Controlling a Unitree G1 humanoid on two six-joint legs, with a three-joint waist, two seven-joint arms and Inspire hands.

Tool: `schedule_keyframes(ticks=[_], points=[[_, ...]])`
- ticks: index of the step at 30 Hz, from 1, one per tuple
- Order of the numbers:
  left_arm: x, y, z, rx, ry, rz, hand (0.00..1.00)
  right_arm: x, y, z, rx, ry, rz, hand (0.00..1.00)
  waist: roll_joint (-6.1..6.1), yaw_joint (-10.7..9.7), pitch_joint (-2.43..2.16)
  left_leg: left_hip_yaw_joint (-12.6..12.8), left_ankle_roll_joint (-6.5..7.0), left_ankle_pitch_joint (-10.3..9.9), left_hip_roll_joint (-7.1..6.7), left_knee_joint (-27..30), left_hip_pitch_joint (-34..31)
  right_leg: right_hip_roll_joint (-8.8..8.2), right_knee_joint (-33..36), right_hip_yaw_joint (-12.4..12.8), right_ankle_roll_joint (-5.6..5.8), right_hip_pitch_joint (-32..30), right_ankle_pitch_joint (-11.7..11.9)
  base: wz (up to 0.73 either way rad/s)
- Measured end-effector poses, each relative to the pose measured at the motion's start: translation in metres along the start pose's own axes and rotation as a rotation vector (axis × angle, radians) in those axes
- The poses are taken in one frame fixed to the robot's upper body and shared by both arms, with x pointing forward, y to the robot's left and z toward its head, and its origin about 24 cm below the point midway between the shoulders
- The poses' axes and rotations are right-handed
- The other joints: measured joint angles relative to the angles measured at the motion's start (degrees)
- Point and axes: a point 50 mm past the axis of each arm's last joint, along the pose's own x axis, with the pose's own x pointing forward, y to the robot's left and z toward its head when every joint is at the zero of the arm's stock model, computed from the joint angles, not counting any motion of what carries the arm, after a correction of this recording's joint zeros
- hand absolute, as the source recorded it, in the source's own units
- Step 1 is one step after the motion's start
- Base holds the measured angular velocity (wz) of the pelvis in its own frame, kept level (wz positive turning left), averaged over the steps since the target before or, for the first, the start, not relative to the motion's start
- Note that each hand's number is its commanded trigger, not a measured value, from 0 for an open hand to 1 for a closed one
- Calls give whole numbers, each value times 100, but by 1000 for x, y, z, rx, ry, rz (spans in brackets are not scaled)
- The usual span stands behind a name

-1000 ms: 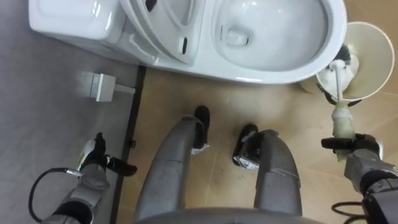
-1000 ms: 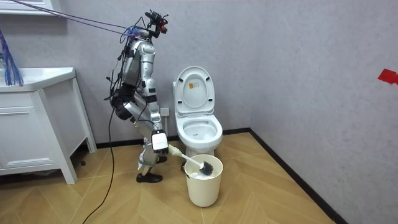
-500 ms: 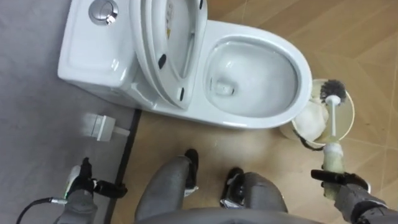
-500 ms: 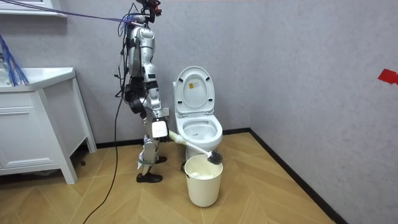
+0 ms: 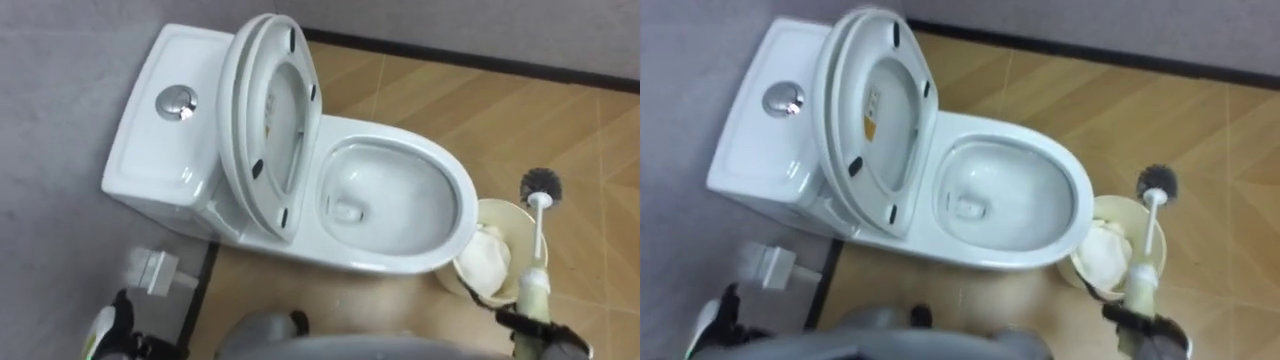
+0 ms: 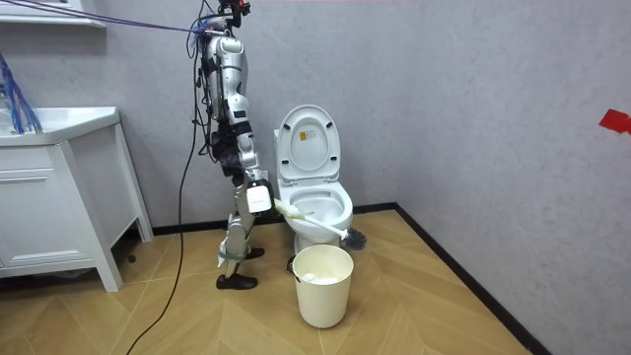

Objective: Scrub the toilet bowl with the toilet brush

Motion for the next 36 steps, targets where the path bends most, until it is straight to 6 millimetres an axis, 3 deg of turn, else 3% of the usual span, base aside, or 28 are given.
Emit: schedule_keyframes(ticks=[5, 8, 13, 17, 28, 32, 36], points=[[-8, 19, 35, 80, -222, 149, 0, -1, 1, 4, -53, -44, 4, 100, -29, 18, 9, -118, -4, 1, -44, -76, 197, 27, -182, -144, 5, 296, 3, 13], [-14, 31, 56, 129, -336, 244, 0, -1, 3, 3, -68, -53, 17, 100, -47, 145, 3, -121, -6, 0, -43, -93, 284, 33, -264, -176, 5, 400, 5, 3], [-29, 46, 77, 201, -481, 391, 0, -2, 6, 0, -118, -54, 25, 100, -69, 182, -15, -292, -14, 6, -116, -91, 317, -27, -260, -410, 26, 525, 1, 21], [-34, 54, 97, 192, -592, 477, 0, -2, 13, 2, -206, -77, 65, 100, -106, 224, -27, -329, -12, 6, -140, -93, 376, -34, -298, -428, 51, 599, -4, 5], [-36, 58, 113, 174, -684, 505, 0, -3, 19, 1, -310, -89, 140, 100, -139, 300, -28, -337, -11, 5, -123, -76, 364, -17, -361, -437, 59, 623, 23, 0], [-42, 62, 121, 214, -742, 528, 0, -3, 24, 7, -332, -107, 159, 100, -160, 297, -15, -334, -11, 5, -115, -86, 381, -25, -345, -430, 58, 624, 24, 0], [-43, 54, 123, 223, -760, 491, 0, -2, 30, 14, -354, -115, 176, 100, -206, 283, 10, -332, -11, 5, -111, -90, 392, -24, -349, -397, 58, 624, 23, -2]])
